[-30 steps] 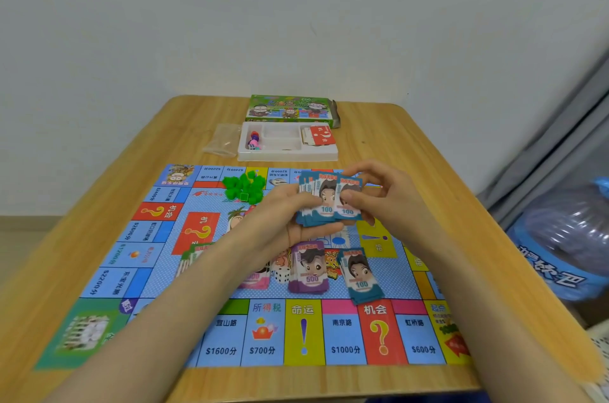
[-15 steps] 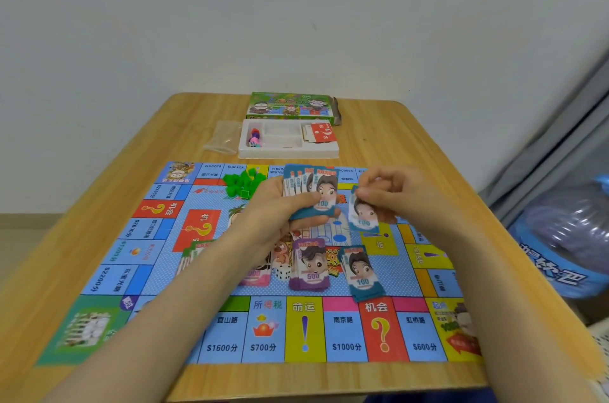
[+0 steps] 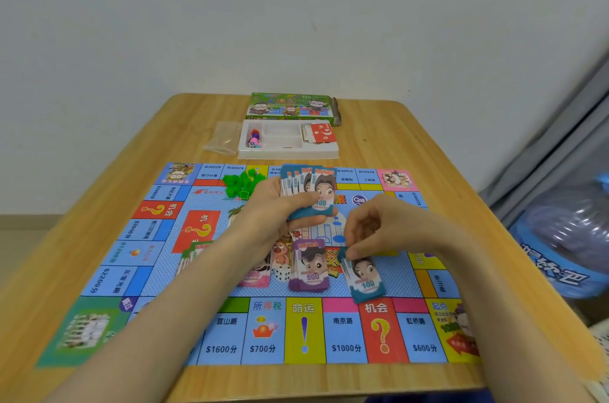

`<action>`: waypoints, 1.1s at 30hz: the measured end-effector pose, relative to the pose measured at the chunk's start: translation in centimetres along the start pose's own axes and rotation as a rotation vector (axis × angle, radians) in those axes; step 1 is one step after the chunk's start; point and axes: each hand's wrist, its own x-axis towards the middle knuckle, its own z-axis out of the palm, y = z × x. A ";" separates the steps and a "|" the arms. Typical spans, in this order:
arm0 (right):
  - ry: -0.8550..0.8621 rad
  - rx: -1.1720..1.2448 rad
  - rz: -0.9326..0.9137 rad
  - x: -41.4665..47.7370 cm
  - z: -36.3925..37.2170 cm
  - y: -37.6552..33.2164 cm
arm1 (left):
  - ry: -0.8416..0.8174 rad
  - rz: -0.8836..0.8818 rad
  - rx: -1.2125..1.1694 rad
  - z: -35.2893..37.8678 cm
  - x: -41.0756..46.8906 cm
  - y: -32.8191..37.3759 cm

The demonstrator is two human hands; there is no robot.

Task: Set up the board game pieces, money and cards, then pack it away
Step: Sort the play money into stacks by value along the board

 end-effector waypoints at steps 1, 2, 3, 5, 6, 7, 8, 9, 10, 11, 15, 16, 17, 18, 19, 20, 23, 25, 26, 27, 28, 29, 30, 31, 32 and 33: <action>0.005 -0.036 0.006 0.1 0.1 0.1 | 0.002 -0.003 -0.002 0.0 0.0 0.0; 0.010 -0.063 0.014 0.2 0.1 0.3 | 0.002 -0.005 -0.004 0.0 0.0 0.0; 0.014 -0.079 0.020 0.3 0.2 0.4 | 0.002 -0.006 -0.005 0.0 0.0 0.0; 0.023 -0.095 0.024 0.5 0.2 0.4 | 0.002 -0.004 -0.002 0.0 0.0 0.1; 0.028 -0.100 0.024 0.5 0.3 0.5 | 0.000 -0.002 -0.001 0.0 0.0 0.1; 0.033 -0.106 0.025 0.6 0.3 0.5 | -0.003 0.000 0.000 0.0 0.0 0.1; 0.040 -0.115 0.023 0.6 0.3 0.5 | -0.005 0.003 0.001 0.0 0.0 0.1; 0.054 -0.131 0.018 0.6 0.4 0.6 | -0.005 0.004 0.002 0.0 0.0 0.1; 0.073 -0.150 0.011 0.6 0.4 0.6 | -0.002 0.004 0.003 0.0 0.0 0.0; 0.096 -0.164 0.004 0.6 0.4 0.6 | 0.003 0.003 0.005 0.0 0.0 0.0; 0.129 -0.142 -0.036 0.0 0.0 0.4 | 0.000 0.001 -0.005 -0.1 0.0 0.1; 0.107 -0.138 -0.046 -0.2 -0.1 0.3 | 0.001 0.001 -0.005 0.0 0.0 0.1; 0.064 -0.145 -0.049 -0.4 -0.2 0.2 | 0.005 -0.002 -0.005 0.0 0.0 0.1; 0.004 -0.165 -0.039 -0.6 -0.3 0.1 | 0.010 -0.003 -0.003 0.0 0.0 0.1; -0.062 -0.198 -0.020 -0.8 -0.3 0.0 | 0.012 -0.004 -0.001 0.0 0.0 0.1; -0.118 -0.234 -0.004 -1.0 -0.3 0.0 | 0.012 -0.004 0.000 0.0 0.0 0.1; -0.167 -0.293 -0.010 -1.3 -0.2 -0.2 | 0.013 -0.001 -0.004 0.0 -0.1 0.2; -0.169 -0.320 -0.015 -1.4 -0.1 -0.3 | 0.021 -0.004 0.001 0.0 -0.1 0.3; -0.171 -0.337 -0.013 -1.4 -0.1 -0.3 | 0.024 -0.006 0.003 0.0 -0.1 0.2; -0.173 -0.350 -0.010 -1.4 -0.1 -0.2 | 0.026 -0.007 0.006 0.0 -0.1 0.2; -0.173 -0.360 -0.006 -1.4 -0.1 -0.2 | 0.028 -0.007 0.008 0.0 0.0 0.2; -0.172 -0.369 0.002 -1.4 0.0 -0.1 | 0.029 -0.007 0.010 0.0 0.0 0.2; -0.168 -0.376 0.010 -1.3 0.0 -0.1 | 0.031 -0.008 0.011 0.0 0.0 0.2; -0.162 -0.385 0.018 -1.3 0.1 -0.1 | 0.032 -0.010 0.009 0.0 0.0 0.2; -0.155 -0.392 0.024 -1.3 0.1 -0.1 | 0.034 -0.013 0.007 0.0 0.0 0.2; -0.151 -0.399 0.027 -1.3 0.2 -0.2 | 0.036 -0.016 0.004 -0.1 -0.1 0.3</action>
